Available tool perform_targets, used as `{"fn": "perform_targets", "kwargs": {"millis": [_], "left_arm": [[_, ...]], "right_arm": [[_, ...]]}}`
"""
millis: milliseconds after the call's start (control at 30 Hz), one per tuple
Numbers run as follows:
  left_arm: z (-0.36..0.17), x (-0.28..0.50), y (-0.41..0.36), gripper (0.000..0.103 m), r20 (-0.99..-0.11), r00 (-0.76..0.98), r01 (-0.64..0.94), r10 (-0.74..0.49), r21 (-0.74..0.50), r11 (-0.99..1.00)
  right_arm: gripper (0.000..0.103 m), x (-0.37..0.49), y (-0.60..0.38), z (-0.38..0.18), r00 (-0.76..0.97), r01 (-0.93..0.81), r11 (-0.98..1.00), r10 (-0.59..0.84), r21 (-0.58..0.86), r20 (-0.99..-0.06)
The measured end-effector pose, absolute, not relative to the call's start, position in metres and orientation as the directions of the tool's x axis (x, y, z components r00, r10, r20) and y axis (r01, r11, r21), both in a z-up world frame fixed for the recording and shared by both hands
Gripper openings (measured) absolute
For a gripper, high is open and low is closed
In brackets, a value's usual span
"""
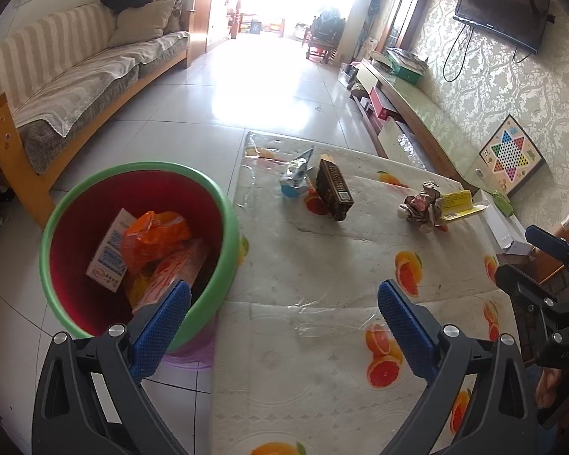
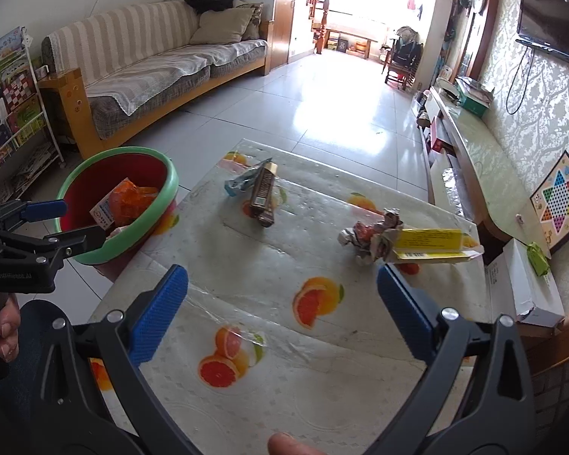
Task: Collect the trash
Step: 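Grasp the brown box with the left gripper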
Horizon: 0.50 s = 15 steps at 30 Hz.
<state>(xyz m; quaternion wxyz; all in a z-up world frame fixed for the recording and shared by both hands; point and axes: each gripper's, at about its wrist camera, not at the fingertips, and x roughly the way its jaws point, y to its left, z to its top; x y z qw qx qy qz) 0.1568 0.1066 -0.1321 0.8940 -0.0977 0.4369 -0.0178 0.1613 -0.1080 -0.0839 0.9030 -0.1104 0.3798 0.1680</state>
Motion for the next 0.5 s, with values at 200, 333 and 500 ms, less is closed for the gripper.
{"fn": "perform_targets", "kwargs": {"millis": [200, 333, 500], "left_arm": [[-0.141, 0.206, 0.063, 0.095, -0.804, 0.583, -0.016, -0.119, -0.158, 0.987], [-0.149, 0.247, 0.041, 0.095, -0.821, 0.558, -0.013, -0.121, -0.154, 0.988], [-0.172, 0.300, 0.022, 0.094, -0.857, 0.505, -0.031, -0.105, -0.139, 0.990]], "right_arm": [[0.098, 0.163, -0.167, -0.087, 0.679, -0.313, 0.949, 0.197, -0.036, -0.707], [0.098, 0.163, -0.208, -0.103, 0.669, -0.256, 0.967, 0.177, 0.000, -0.722], [0.098, 0.164, -0.252, -0.118, 0.659, -0.174, 0.984, 0.140, 0.031, -0.739]]}}
